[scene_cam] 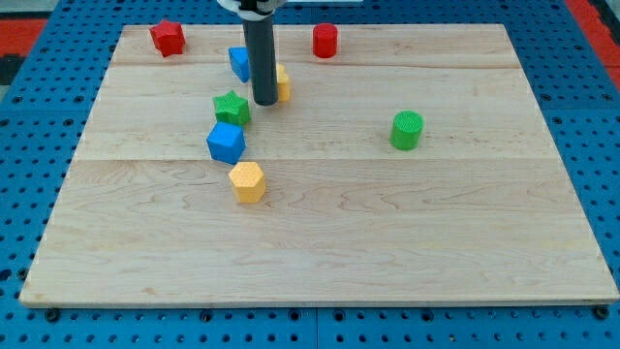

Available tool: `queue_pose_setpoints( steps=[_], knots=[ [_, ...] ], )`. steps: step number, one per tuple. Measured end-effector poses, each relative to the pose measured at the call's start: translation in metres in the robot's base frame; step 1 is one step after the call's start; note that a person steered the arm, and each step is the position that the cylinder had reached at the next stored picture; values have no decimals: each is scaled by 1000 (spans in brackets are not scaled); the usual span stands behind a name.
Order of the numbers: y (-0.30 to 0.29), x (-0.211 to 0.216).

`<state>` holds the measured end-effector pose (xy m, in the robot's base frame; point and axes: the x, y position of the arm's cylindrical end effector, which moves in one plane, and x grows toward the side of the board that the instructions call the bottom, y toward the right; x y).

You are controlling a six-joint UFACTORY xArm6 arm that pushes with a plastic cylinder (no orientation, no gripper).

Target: Push the yellow heart to the top right

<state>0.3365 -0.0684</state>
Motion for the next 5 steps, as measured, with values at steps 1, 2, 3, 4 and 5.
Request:
queue_pose_setpoints(
  steps=[1,2,3,4,5],
  knots=[
    [-16,-6],
    [2,-19],
    [52,-40],
    [111,-58],
    [123,-47]
  ],
)
